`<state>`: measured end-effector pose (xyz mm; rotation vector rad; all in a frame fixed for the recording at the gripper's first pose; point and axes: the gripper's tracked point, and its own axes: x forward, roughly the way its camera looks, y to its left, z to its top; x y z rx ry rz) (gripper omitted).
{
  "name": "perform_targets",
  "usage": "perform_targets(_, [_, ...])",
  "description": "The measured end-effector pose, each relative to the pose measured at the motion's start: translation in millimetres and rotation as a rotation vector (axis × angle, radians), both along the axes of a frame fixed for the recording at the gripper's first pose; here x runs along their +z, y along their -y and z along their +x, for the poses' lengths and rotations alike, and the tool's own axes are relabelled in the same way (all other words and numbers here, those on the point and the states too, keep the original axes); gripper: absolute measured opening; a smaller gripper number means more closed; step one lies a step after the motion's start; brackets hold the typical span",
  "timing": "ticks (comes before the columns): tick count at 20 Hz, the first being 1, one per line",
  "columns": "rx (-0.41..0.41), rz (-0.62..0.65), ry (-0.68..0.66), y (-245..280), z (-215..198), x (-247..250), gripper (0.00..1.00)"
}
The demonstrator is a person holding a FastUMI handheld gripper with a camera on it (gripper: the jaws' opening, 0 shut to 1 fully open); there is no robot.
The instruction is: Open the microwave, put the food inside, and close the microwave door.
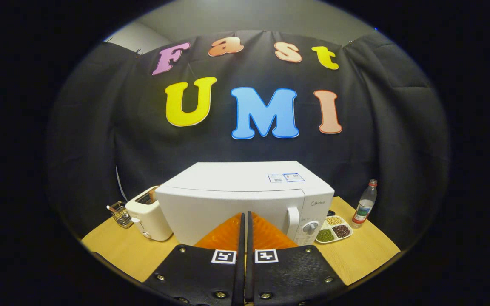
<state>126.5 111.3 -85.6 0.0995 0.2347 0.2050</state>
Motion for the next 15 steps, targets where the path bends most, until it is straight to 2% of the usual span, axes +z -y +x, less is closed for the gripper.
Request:
perform_targets(6, [-0.025,-0.013,0.078,13,-77,31,0.02])
perform_targets(8, [-0.011,-0.005,0.095,7,-101,34,0.21])
perform_targets(11, [-0.016,-0.011,0.127,8,-128,38,0.97])
perform_targets(15, [0.009,-0.001,0.154,3,-145,51,0.97])
